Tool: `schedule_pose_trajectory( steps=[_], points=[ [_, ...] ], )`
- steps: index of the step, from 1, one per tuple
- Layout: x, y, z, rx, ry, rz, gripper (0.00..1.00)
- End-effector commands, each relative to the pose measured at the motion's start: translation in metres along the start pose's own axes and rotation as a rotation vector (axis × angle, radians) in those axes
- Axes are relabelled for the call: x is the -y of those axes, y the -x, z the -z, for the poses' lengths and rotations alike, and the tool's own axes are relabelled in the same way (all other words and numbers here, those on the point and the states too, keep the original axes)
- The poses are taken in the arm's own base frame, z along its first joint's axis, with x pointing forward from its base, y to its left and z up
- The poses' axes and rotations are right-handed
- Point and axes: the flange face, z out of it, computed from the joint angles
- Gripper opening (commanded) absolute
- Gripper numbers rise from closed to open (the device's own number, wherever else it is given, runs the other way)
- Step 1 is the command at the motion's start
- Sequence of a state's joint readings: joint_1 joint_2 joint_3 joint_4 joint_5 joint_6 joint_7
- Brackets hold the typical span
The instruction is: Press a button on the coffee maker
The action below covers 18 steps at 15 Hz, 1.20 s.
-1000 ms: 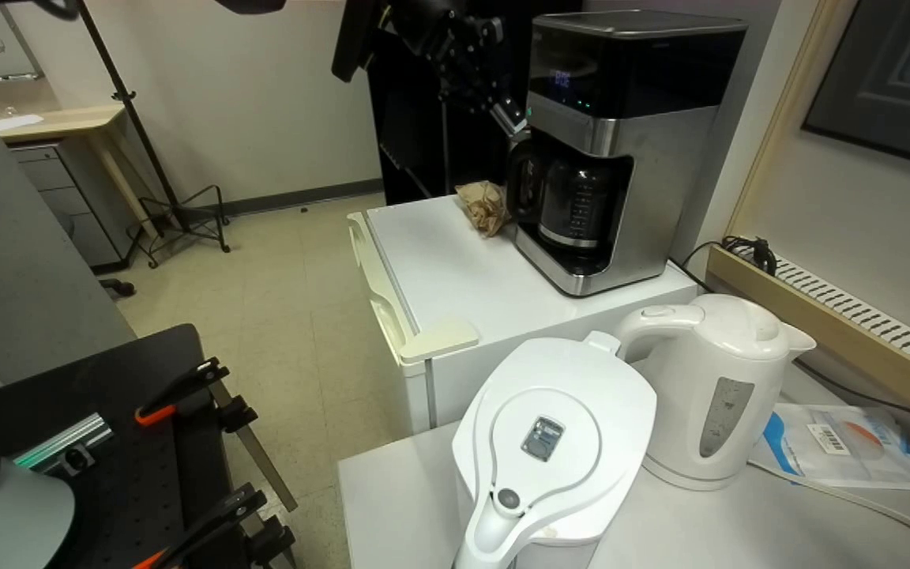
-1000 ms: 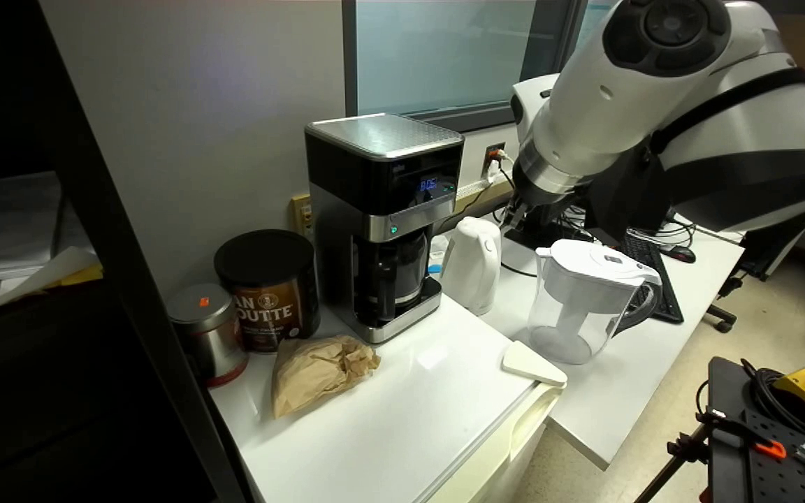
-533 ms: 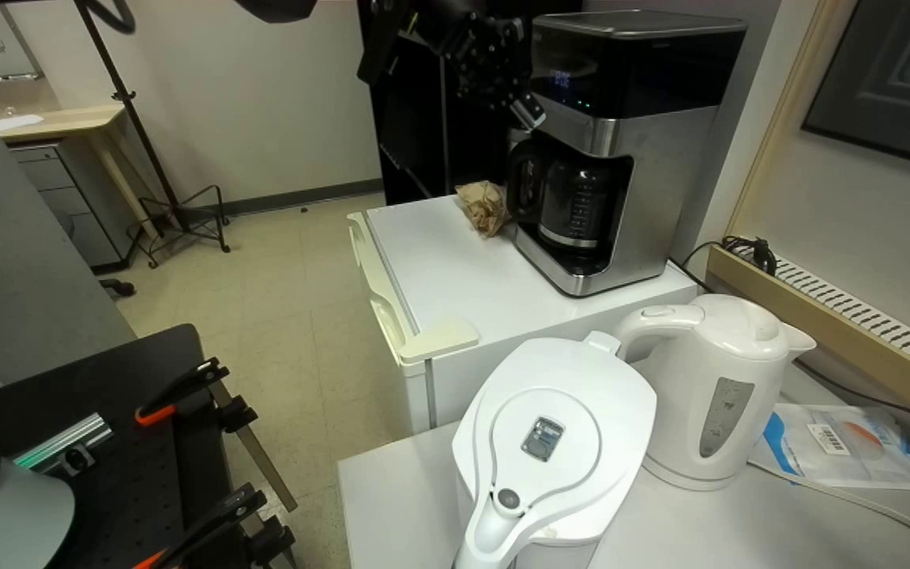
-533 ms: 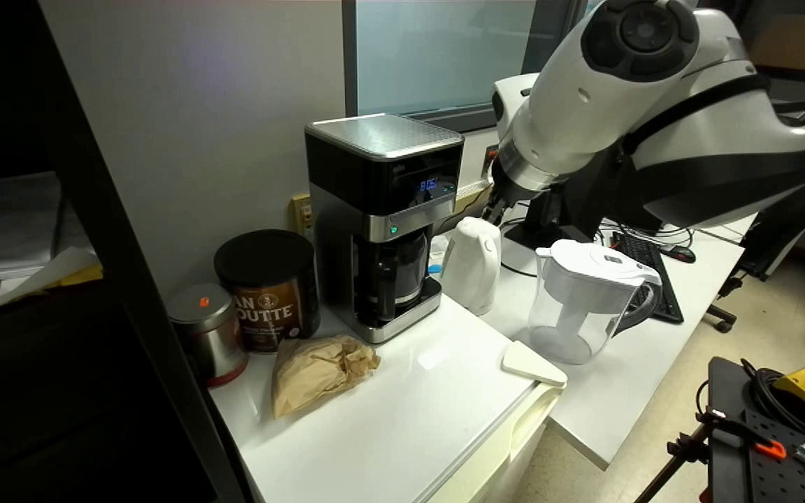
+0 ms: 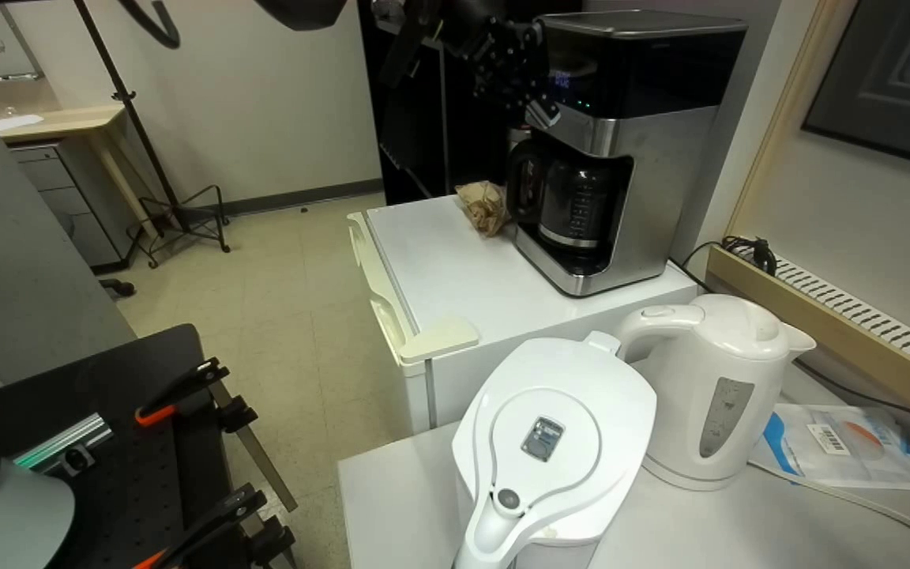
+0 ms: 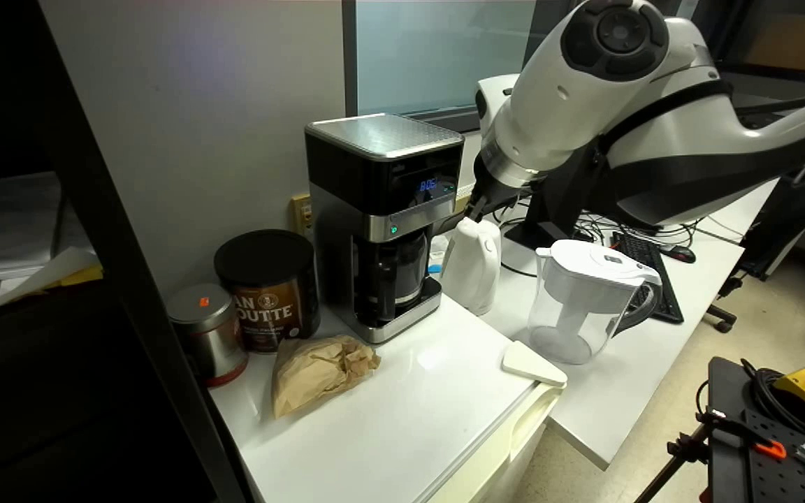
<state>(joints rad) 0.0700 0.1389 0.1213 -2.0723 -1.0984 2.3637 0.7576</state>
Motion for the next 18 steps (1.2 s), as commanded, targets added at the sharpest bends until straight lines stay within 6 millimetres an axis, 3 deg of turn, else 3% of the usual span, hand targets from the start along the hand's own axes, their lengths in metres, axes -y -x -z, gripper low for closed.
schedule_pose_trajectory(
  steps=[1,18],
  points=[
    [0.002,-0.012,-0.006,-0.032,-0.006,-0.005,0.01],
    [0.006,-0.037,-0.026,-0.066,-0.043,-0.008,0.02]
  ],
)
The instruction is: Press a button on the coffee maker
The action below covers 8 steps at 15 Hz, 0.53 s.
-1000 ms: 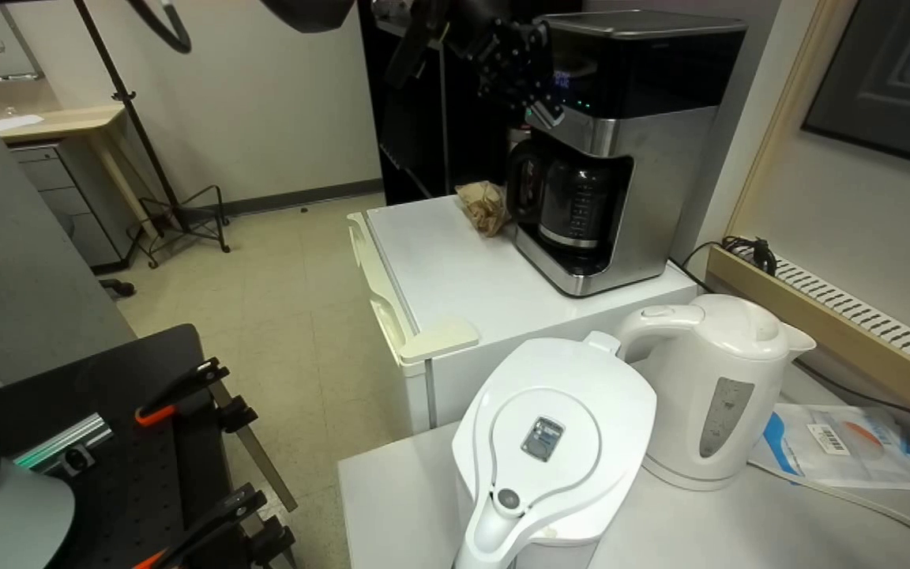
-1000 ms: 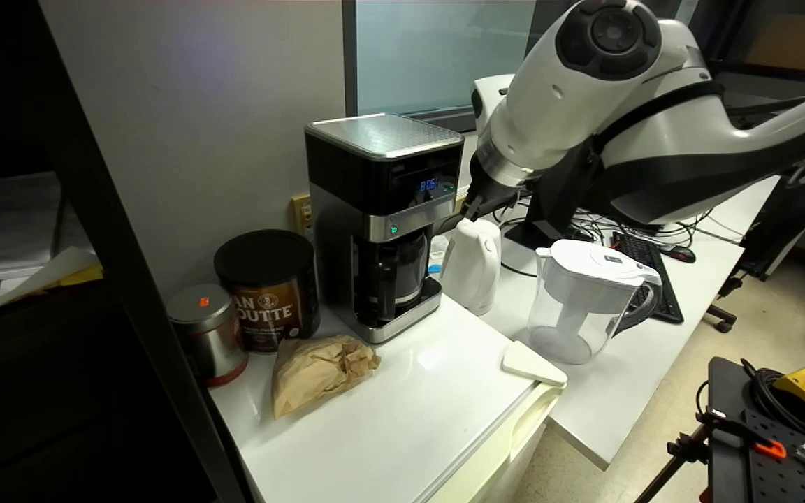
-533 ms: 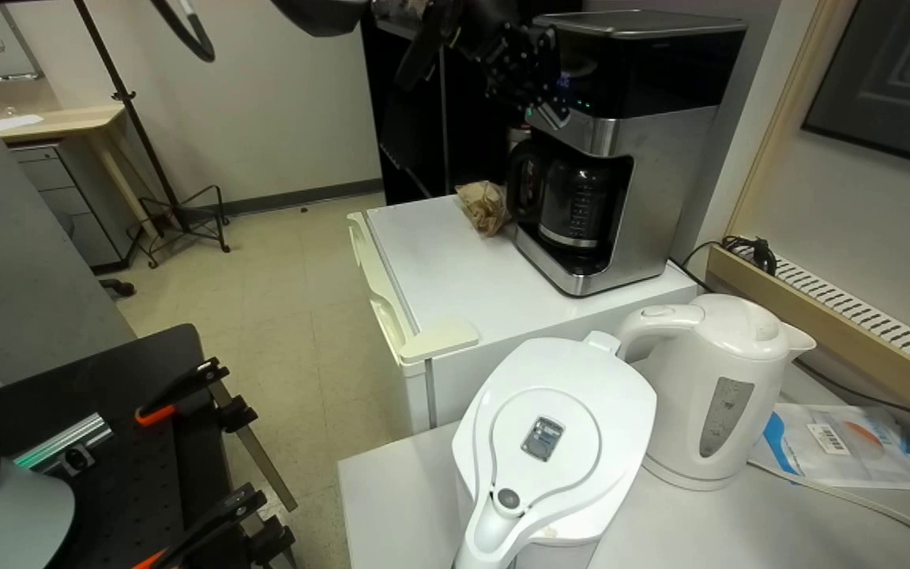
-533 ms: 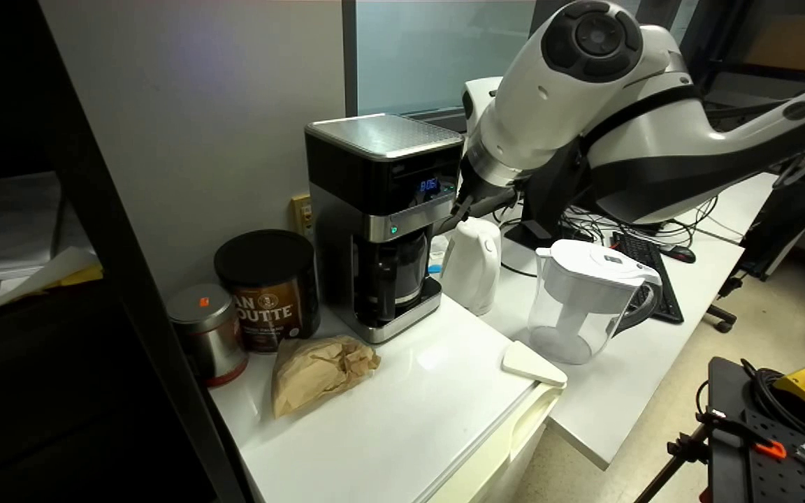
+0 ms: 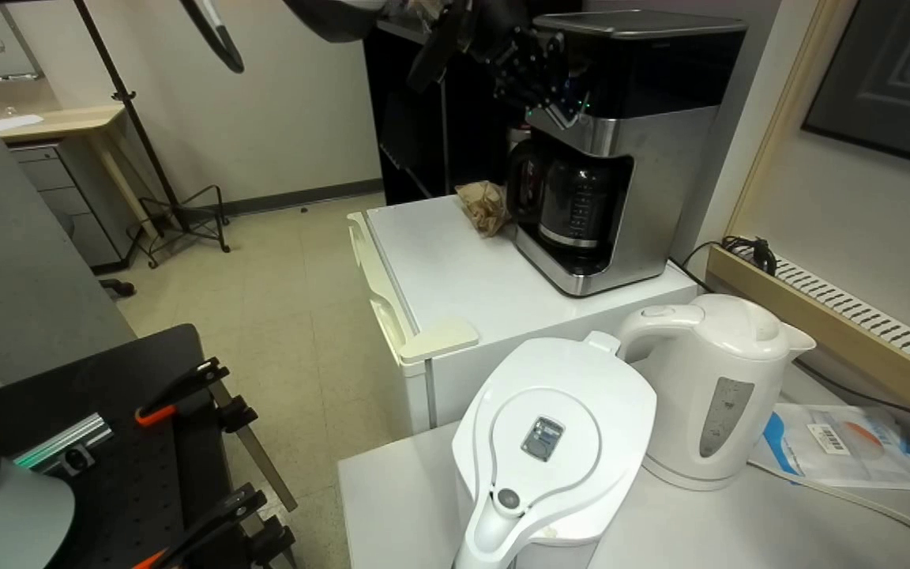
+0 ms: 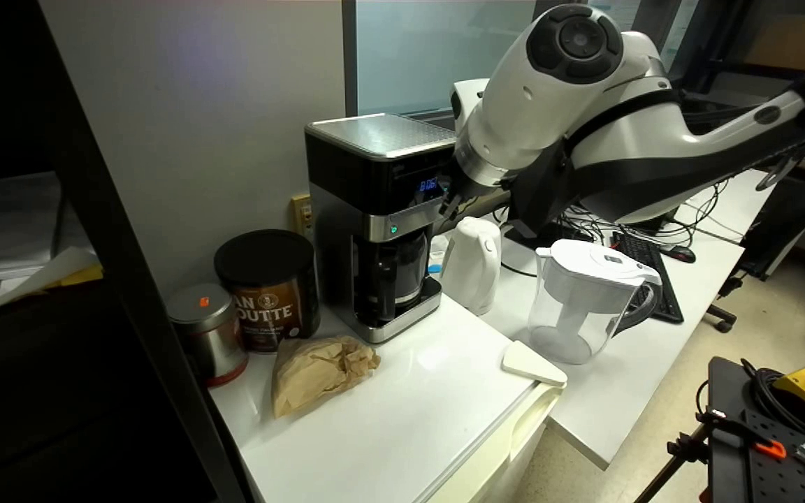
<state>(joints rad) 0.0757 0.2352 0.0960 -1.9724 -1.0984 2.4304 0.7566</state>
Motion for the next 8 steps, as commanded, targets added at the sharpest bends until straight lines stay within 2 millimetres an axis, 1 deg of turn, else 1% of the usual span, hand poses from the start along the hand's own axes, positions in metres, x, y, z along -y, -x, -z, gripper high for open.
schedule_pose_trajectory(
  steps=[1,5,8],
  points=[
    [0.0003,-0.0115,-0.0057,-0.029,0.001,0.01,0.02],
    [-0.0001,-0.0118,-0.0055,-0.034,0.002,0.012,0.01],
    [0.0022,-0.005,-0.0014,-0.027,0.005,0.022,0.01]
  ],
)
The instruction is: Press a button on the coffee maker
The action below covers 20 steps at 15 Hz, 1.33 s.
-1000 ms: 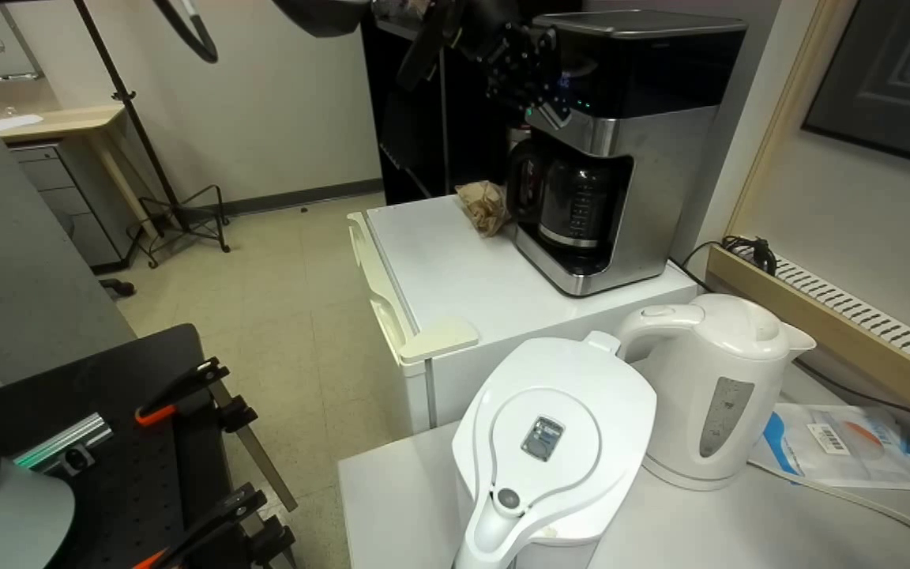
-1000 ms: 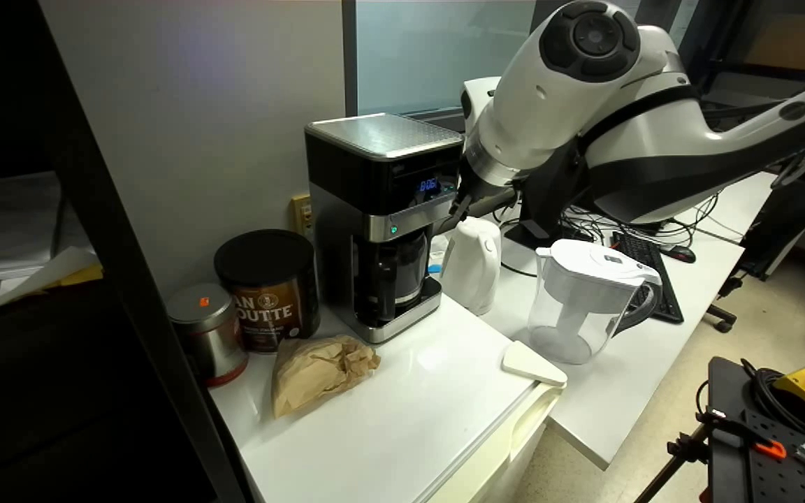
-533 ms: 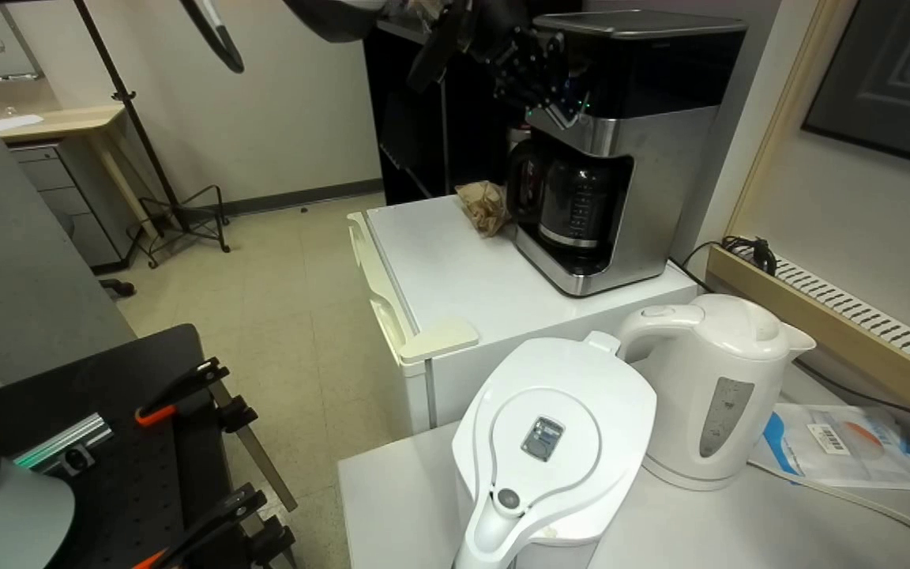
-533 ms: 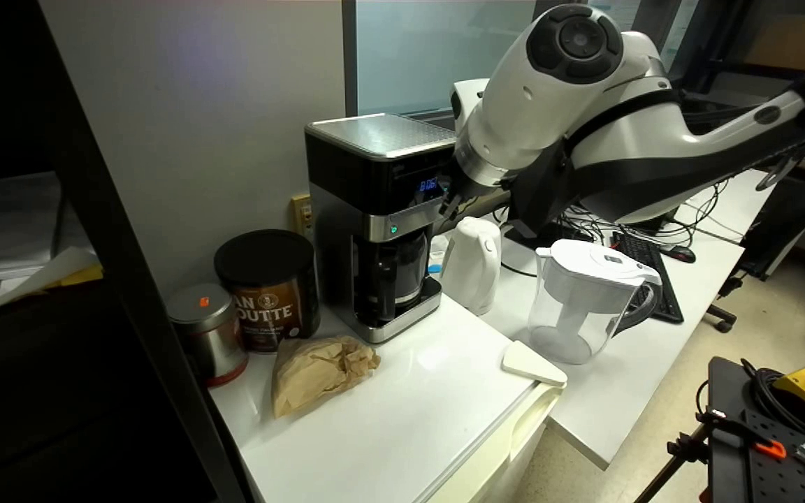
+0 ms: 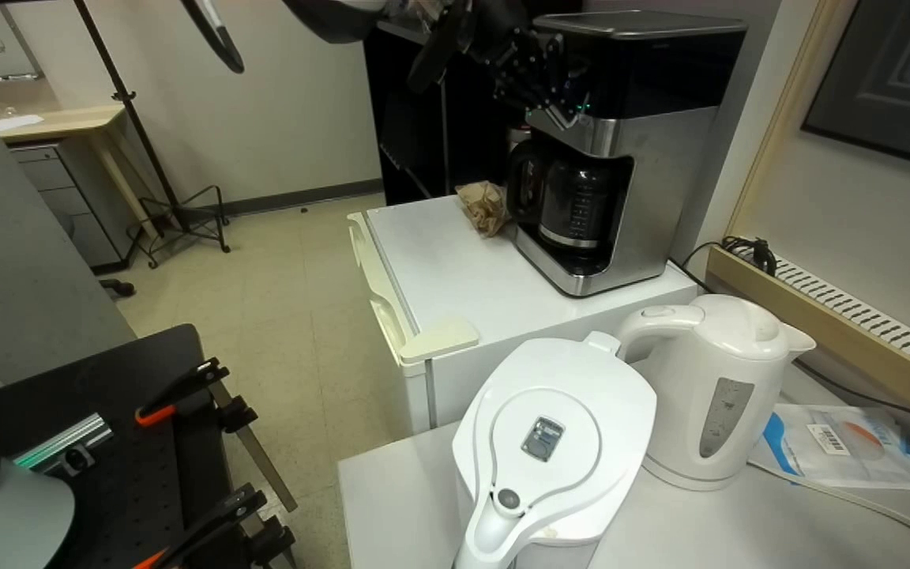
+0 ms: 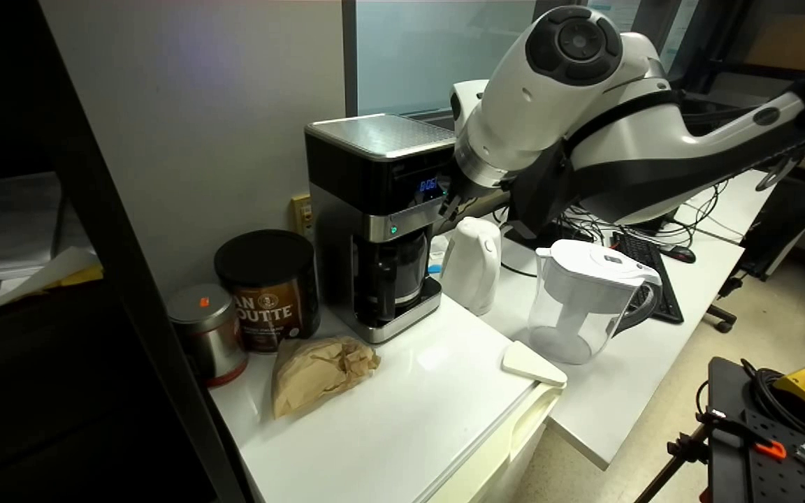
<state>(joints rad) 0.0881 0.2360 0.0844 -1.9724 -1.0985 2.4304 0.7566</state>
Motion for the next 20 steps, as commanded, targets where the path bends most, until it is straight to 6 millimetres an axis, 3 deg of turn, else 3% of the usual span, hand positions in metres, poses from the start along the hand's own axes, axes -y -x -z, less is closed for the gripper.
schedule_pose_trajectory(
  steps=[1,10,20],
  points=[
    [0.004,0.001,0.002,-0.014,0.013,0.024,0.01],
    [0.031,0.053,0.027,-0.086,0.109,0.208,0.02],
    [0.042,0.112,0.063,-0.215,0.218,0.318,0.02]
  ],
)
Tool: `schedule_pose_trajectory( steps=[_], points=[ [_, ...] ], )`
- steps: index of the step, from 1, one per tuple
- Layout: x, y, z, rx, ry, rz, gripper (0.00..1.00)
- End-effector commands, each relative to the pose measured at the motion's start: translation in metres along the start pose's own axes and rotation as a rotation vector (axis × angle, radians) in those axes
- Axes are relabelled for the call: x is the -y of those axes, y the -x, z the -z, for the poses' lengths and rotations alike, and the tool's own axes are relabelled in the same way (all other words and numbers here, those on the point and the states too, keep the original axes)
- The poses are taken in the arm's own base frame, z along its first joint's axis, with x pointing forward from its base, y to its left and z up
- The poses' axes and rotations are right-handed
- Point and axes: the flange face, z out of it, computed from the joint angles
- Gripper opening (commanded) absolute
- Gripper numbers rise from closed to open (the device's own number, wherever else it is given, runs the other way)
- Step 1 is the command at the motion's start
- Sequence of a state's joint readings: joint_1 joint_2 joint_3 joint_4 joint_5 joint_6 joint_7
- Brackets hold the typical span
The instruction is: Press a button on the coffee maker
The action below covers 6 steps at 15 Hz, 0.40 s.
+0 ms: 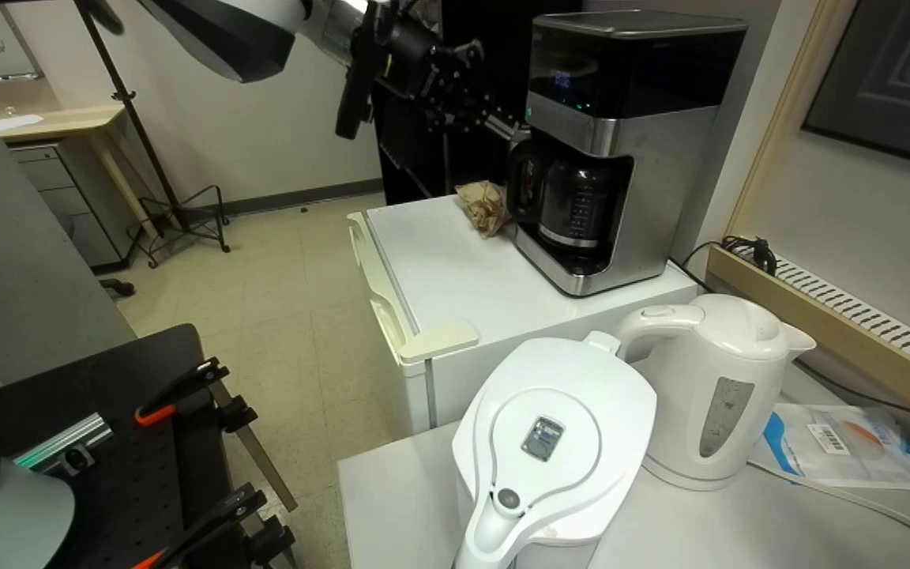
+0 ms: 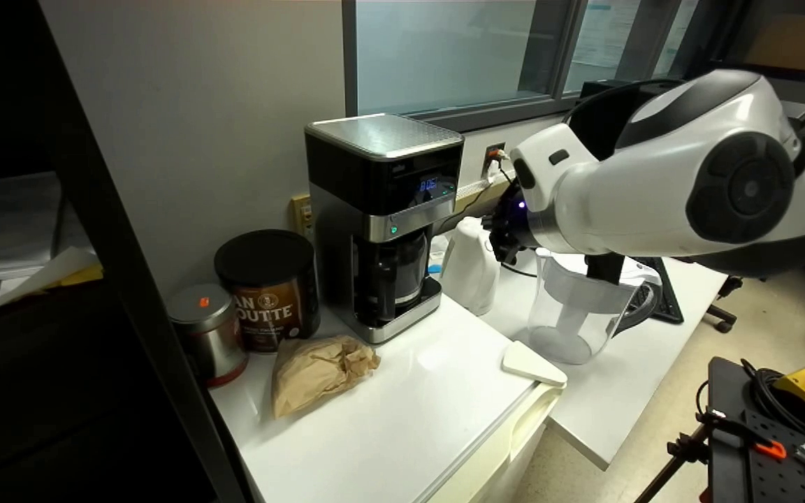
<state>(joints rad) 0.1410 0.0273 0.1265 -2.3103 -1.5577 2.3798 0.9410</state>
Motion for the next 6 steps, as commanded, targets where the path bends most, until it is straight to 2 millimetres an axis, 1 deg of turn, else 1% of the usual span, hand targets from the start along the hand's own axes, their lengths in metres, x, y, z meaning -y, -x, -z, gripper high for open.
schedule_pose_trajectory(
  steps=[1,6],
  points=[
    [0.002,0.017,0.024,-0.044,0.053,0.013,0.02],
    [0.006,0.029,0.039,-0.075,0.078,0.025,0.02]
  ],
)
